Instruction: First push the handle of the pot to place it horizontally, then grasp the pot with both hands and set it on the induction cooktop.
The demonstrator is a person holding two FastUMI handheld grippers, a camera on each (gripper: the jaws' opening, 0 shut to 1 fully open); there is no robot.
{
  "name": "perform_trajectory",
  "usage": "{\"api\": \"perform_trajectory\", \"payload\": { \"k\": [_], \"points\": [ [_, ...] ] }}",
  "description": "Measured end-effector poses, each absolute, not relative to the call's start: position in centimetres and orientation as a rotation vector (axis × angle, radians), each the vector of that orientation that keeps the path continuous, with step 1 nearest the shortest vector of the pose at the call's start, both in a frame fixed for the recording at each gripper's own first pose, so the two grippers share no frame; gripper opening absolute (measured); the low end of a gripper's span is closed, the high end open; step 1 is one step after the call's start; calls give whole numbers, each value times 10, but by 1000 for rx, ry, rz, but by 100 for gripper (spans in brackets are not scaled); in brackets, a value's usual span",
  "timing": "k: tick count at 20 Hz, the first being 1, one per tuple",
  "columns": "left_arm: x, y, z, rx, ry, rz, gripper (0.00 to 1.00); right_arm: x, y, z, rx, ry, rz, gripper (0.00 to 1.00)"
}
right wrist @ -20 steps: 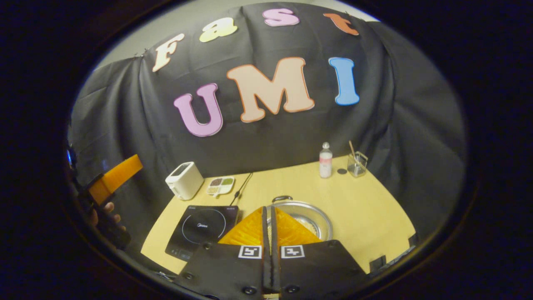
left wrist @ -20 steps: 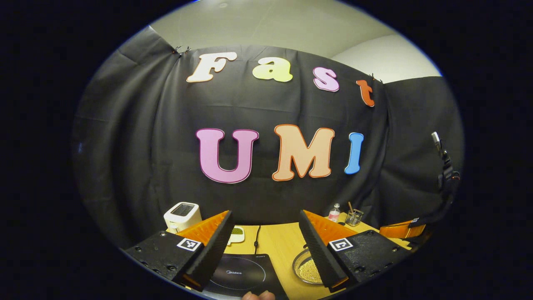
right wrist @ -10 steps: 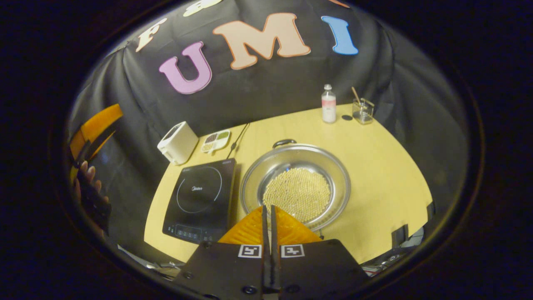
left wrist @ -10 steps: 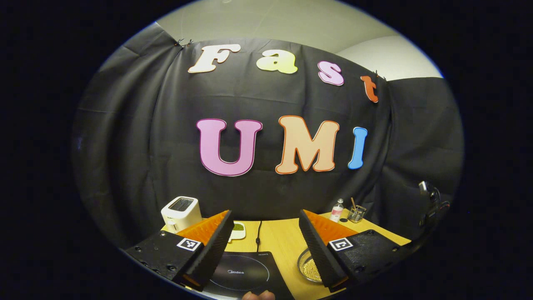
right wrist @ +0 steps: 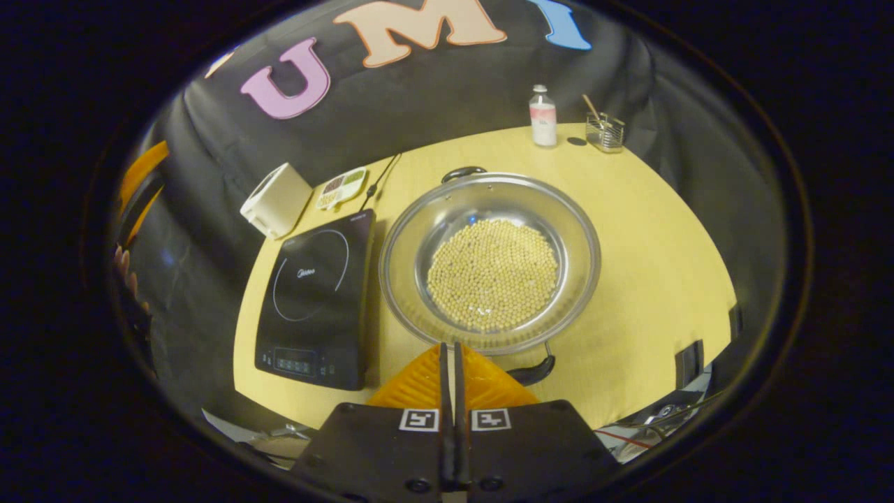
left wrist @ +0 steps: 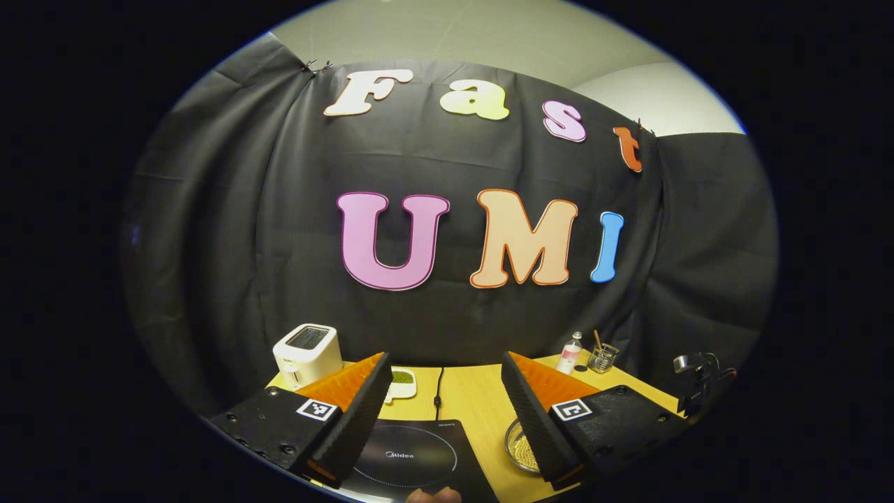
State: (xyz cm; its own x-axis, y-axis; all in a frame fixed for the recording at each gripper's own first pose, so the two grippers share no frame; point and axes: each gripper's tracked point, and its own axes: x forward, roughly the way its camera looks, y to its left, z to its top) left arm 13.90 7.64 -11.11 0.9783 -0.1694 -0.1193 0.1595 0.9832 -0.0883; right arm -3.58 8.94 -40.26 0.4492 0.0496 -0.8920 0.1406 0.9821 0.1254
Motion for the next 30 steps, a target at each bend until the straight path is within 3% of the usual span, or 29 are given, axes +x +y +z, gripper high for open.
{"api": "perform_trajectory", "payload": {
  "k": [6, 12, 30],
  "points": [
    [140, 84, -115, -85, 132, -155, 96, -50, 93, -435, 145, 1231, -50, 0],
    [141, 94, -117, -82, 129, -135, 93, -61, 96, -457, 152, 1312, -53, 3],
    [141, 100, -134, -61, 175, -81, 96, -54, 45, -471, 170, 1325, -121, 2]
  ]
}}
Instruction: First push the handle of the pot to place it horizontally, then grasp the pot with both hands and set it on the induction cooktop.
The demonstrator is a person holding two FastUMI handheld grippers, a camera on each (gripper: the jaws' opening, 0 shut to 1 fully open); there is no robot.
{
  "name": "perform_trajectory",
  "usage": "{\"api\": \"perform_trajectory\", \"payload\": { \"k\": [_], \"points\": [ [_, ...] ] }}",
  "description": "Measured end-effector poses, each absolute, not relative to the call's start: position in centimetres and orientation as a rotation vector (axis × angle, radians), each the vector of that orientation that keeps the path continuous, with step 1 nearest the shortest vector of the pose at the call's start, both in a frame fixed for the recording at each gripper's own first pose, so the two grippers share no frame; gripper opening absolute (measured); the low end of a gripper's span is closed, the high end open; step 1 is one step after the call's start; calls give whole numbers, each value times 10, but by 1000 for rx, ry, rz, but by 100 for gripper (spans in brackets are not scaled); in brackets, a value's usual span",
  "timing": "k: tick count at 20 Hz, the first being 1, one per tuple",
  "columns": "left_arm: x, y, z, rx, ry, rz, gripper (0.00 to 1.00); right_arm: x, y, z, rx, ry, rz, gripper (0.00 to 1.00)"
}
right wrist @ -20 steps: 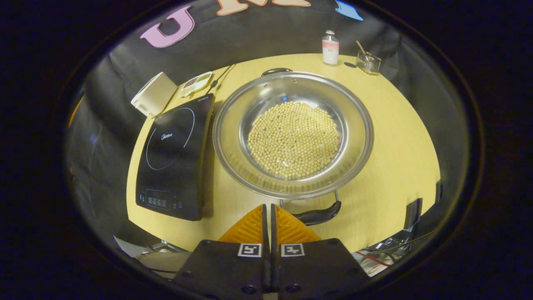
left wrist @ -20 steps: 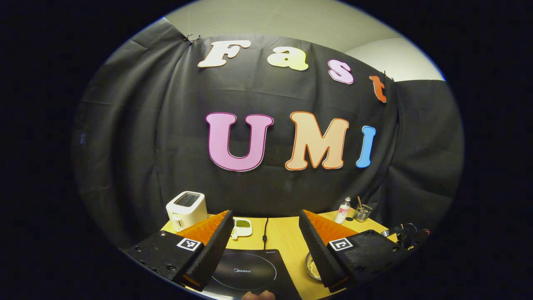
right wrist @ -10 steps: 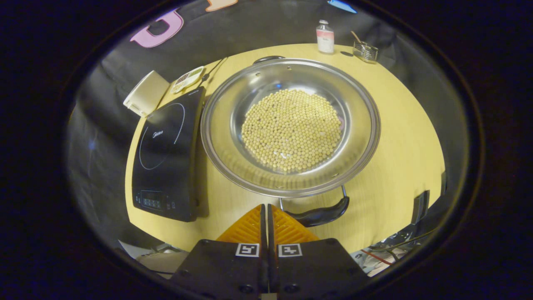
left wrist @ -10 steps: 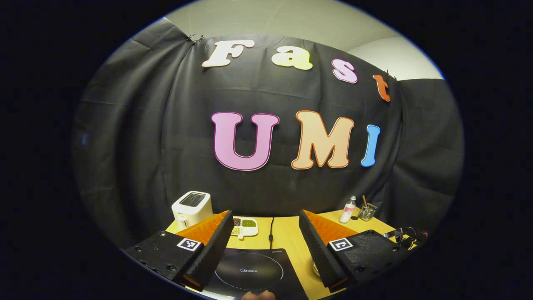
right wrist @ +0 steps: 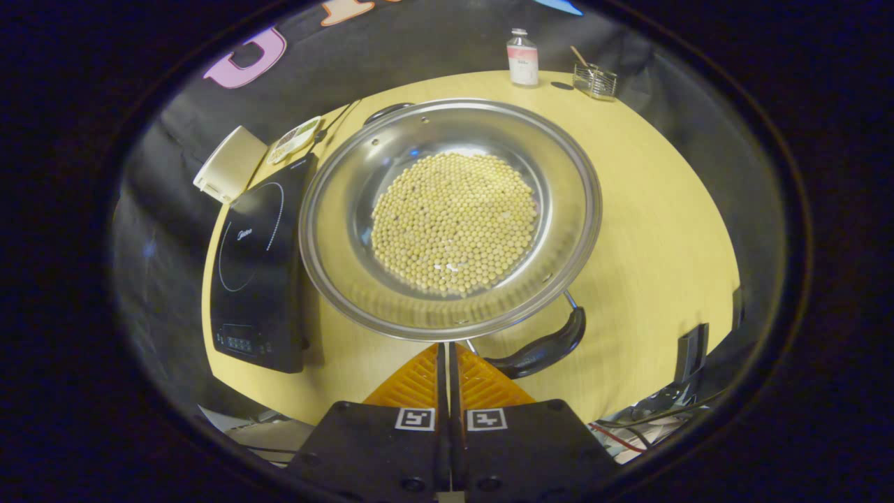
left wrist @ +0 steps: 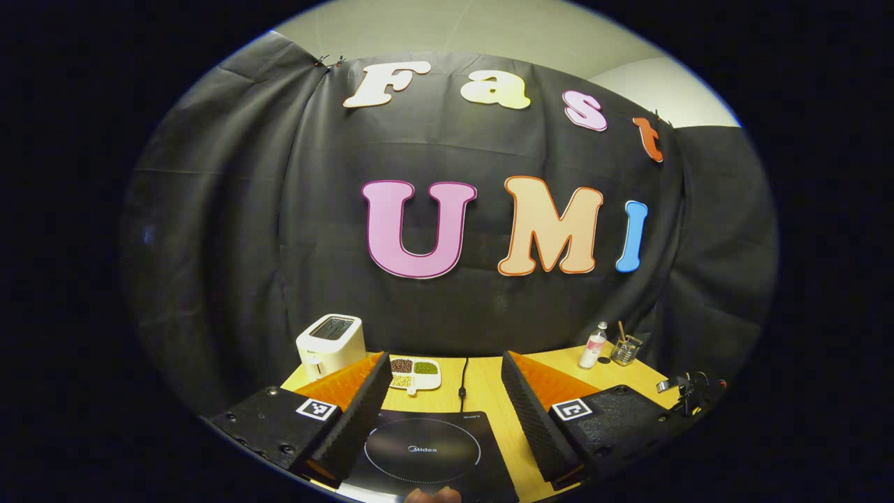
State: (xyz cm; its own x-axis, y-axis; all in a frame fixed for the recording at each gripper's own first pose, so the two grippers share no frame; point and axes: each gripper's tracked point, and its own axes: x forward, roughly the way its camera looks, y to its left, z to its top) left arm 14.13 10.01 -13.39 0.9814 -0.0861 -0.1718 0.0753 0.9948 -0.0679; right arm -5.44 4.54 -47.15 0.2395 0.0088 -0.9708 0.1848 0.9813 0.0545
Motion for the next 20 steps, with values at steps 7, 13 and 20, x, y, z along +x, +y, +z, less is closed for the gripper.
{"api": "perform_trajectory", "payload": {
  "k": [7, 13, 20],
  "points": [
    [138, 70, -142, -36, 229, -49, 96, -46, 9, -474, 116, 1330, -42, 2],
    [140, 39, -159, -7, 293, -22, 96, -31, -32, -476, 14, 1334, 50, 2],
    [130, 7, -202, -58, 454, 23, 97, -8, -64, -479, -66, 1311, 171, 0]
  ]
}}
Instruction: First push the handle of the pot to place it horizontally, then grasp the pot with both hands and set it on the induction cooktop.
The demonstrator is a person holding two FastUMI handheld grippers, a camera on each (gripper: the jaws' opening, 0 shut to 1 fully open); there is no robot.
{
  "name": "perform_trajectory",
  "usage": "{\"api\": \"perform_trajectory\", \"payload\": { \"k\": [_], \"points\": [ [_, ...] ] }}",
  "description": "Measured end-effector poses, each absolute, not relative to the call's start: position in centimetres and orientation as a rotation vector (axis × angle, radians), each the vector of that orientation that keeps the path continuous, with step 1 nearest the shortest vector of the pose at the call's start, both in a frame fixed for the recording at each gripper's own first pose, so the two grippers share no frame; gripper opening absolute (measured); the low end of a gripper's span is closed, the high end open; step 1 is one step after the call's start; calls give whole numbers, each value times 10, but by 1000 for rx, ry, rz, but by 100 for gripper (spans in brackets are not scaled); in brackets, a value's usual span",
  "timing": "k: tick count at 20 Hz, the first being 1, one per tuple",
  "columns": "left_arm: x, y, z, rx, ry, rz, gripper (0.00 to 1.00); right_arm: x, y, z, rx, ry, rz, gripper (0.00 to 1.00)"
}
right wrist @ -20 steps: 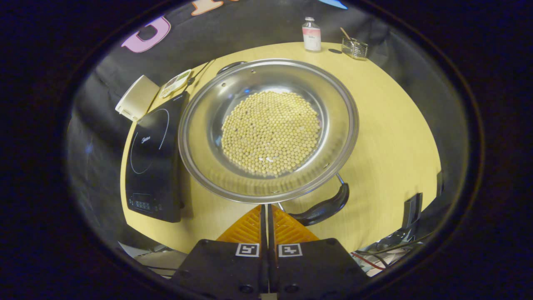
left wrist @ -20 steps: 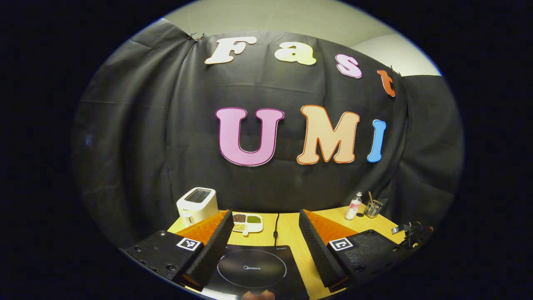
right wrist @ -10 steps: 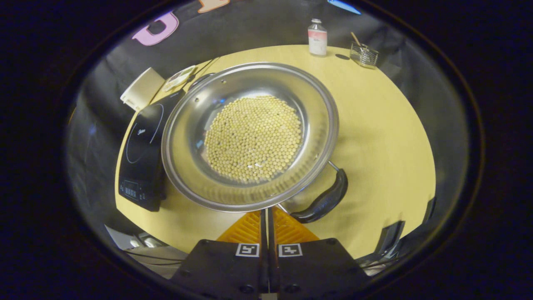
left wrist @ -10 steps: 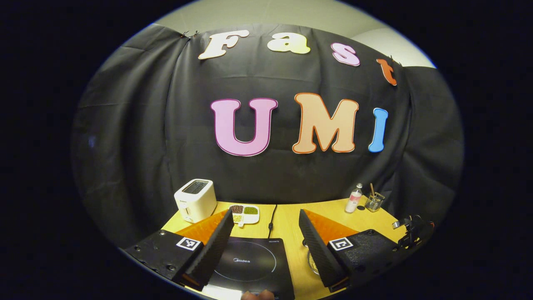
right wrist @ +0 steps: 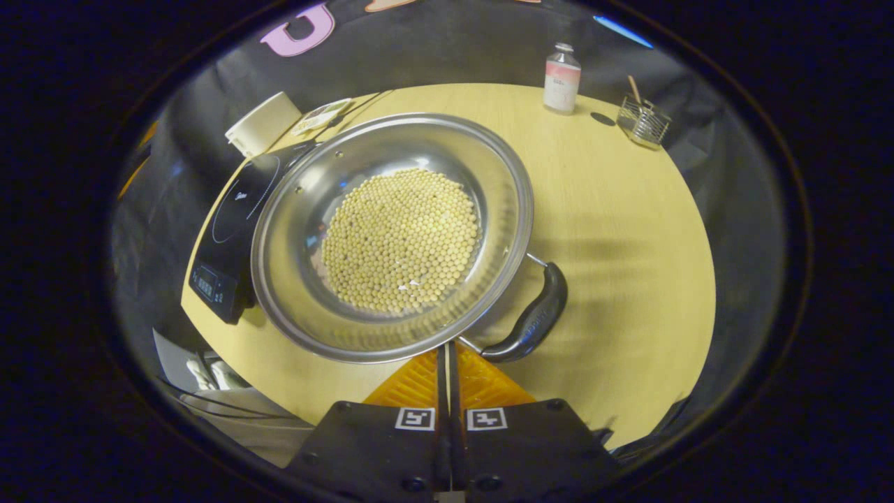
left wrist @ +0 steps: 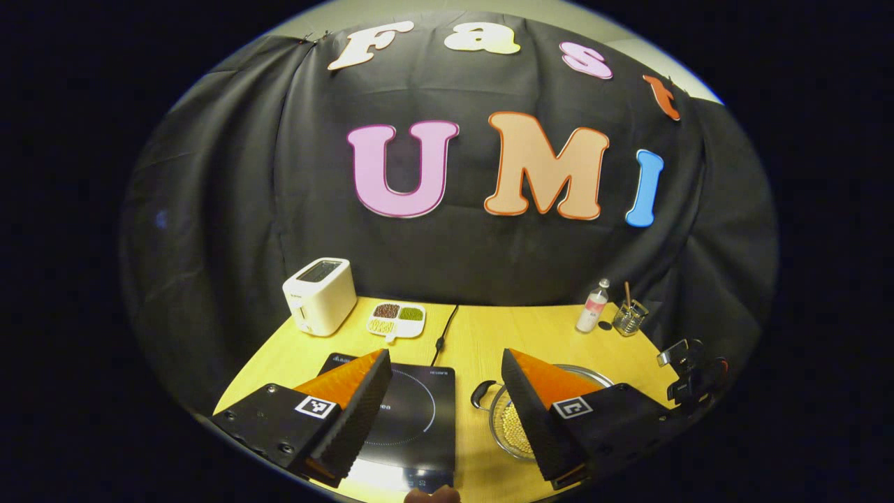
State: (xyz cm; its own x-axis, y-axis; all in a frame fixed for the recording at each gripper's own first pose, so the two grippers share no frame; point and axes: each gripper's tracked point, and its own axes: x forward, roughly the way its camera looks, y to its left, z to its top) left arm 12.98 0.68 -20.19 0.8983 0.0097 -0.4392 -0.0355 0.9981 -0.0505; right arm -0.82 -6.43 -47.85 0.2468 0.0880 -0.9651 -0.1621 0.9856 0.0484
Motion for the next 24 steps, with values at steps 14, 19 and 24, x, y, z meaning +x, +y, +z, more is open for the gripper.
{"api": "perform_trajectory", "payload": {
  "k": [14, 19, 24],
  "points": [
    [114, -36, -314, -245, 817, -54, 97, 45, -108, -482, -37, 1279, 92, 3],
    [111, -49, -344, -281, 915, -140, 97, 55, -114, -480, -24, 1276, 42, 0],
    [118, -53, -361, -301, 963, -175, 97, 63, -126, -462, -13, 1227, -42, 2]
  ]
}}
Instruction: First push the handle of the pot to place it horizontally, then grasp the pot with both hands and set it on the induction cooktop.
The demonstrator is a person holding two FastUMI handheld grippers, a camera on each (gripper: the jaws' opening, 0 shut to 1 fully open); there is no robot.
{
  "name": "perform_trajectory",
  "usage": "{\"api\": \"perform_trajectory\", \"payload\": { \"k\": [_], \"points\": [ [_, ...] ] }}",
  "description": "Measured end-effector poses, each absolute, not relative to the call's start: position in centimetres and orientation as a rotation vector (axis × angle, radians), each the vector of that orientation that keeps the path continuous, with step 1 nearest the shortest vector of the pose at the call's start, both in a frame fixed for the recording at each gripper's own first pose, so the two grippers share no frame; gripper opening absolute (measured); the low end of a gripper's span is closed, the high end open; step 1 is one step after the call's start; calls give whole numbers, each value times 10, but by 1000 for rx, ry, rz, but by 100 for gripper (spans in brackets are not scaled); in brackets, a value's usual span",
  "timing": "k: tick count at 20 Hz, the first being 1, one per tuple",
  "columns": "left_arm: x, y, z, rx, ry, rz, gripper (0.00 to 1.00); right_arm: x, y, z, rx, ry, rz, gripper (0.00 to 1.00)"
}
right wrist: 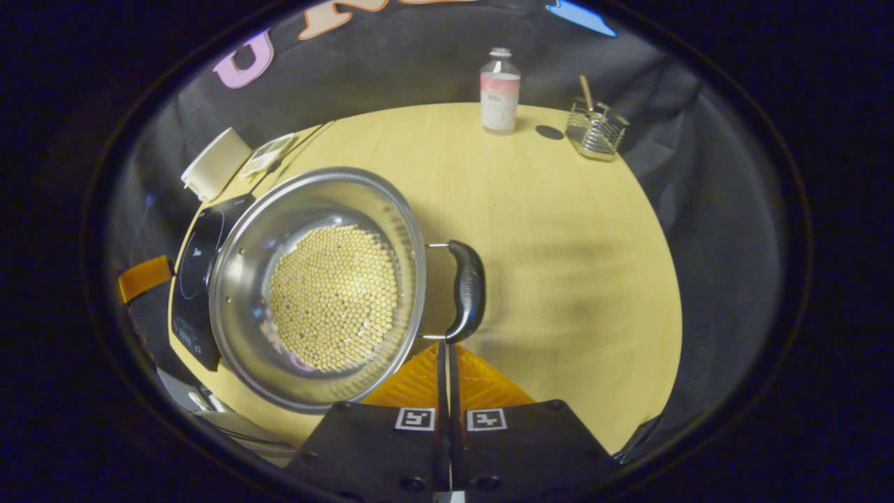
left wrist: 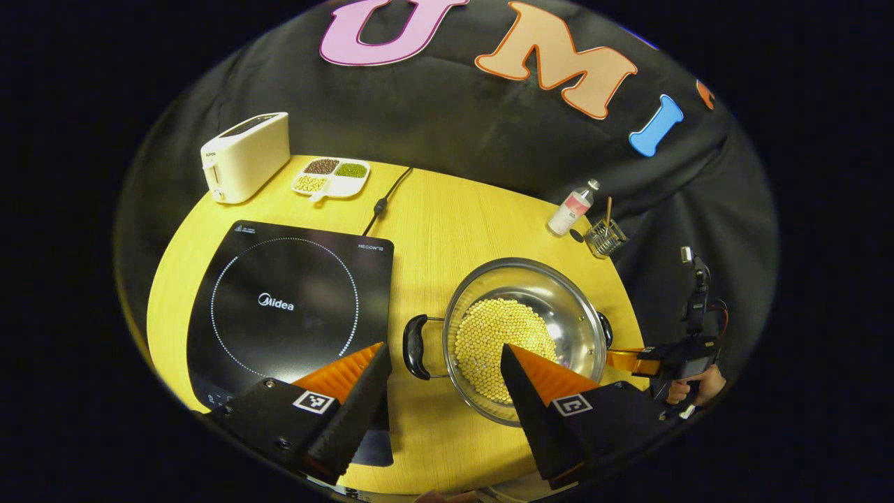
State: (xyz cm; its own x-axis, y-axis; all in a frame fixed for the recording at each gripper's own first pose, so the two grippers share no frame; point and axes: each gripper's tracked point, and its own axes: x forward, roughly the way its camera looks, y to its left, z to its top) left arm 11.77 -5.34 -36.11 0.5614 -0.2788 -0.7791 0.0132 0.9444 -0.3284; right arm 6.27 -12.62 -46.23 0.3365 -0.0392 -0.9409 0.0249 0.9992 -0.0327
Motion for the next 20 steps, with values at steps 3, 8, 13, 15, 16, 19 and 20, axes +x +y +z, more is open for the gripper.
{"api": "perform_trajectory", "payload": {
  "k": [3, 8, 13, 15, 16, 19, 20],
  "points": [
    [116, -59, -371, -315, 999, -193, 97, 78, -129, -448, 76, 1149, -89, 5],
    [121, -65, -387, -322, 1035, -212, 97, 89, -129, -444, 102, 1133, -107, 61],
    [126, -68, -400, -327, 1060, -222, 96, 95, -121, -457, 117, 1164, -95, 87],
    [126, -67, -407, -326, 1079, -215, 96, 99, -119, -464, 126, 1179, -90, 86],
    [127, -65, -408, -323, 1079, -217, 96, 99, -119, -467, 129, 1189, -87, 87],
    [135, -64, -413, -307, 1074, -225, 95, 103, -115, -476, 133, 1208, -64, 86],
    [136, -62, -416, -298, 1084, -226, 95, 103, -114, -480, 133, 1217, -57, 96]
  ]
}}
